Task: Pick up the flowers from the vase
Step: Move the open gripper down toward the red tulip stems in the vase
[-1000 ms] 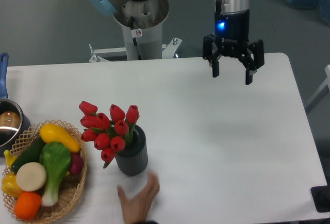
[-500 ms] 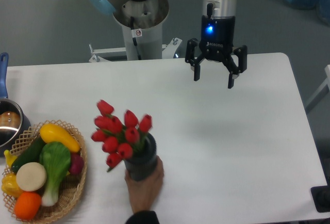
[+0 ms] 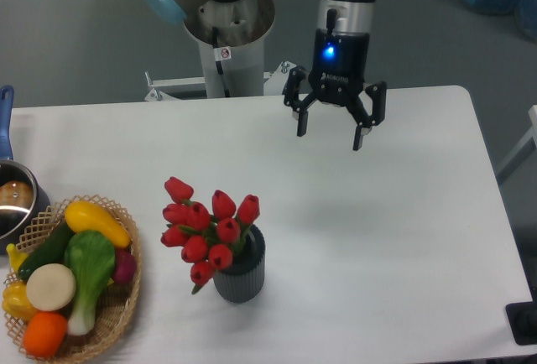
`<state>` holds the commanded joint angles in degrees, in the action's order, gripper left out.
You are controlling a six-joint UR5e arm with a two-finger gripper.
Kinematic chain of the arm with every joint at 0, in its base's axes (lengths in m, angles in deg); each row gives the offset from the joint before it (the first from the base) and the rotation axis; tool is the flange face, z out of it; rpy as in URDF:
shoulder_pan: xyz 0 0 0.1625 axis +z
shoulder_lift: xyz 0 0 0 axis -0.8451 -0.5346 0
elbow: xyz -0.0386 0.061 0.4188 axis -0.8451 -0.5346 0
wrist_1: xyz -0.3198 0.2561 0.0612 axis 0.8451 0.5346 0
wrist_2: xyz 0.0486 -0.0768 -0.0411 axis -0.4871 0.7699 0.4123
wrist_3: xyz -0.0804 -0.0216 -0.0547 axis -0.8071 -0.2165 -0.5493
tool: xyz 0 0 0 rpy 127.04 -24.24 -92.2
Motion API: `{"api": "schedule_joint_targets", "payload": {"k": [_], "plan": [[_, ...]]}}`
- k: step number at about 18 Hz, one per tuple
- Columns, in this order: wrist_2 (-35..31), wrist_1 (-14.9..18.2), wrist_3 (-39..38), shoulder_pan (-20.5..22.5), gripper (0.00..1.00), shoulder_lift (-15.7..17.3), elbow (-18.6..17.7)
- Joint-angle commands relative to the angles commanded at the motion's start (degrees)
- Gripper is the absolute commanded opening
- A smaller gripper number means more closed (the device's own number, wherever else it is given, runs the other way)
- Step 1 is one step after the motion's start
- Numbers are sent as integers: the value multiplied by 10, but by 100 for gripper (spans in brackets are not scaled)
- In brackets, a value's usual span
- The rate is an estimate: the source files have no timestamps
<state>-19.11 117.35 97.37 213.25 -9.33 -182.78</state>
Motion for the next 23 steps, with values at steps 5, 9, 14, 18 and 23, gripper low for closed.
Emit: {"api": "schedule_joint_targets", "payload": {"k": [5, 9, 14, 18, 23], "plan": [[97, -1, 3, -4, 100, -40, 4], [123, -2, 3, -13, 100, -69, 17], [135, -4, 12, -33, 100, -101, 30], [156, -5, 17, -40, 100, -120, 37], [171, -10, 17, -61, 100, -142, 54]]}}
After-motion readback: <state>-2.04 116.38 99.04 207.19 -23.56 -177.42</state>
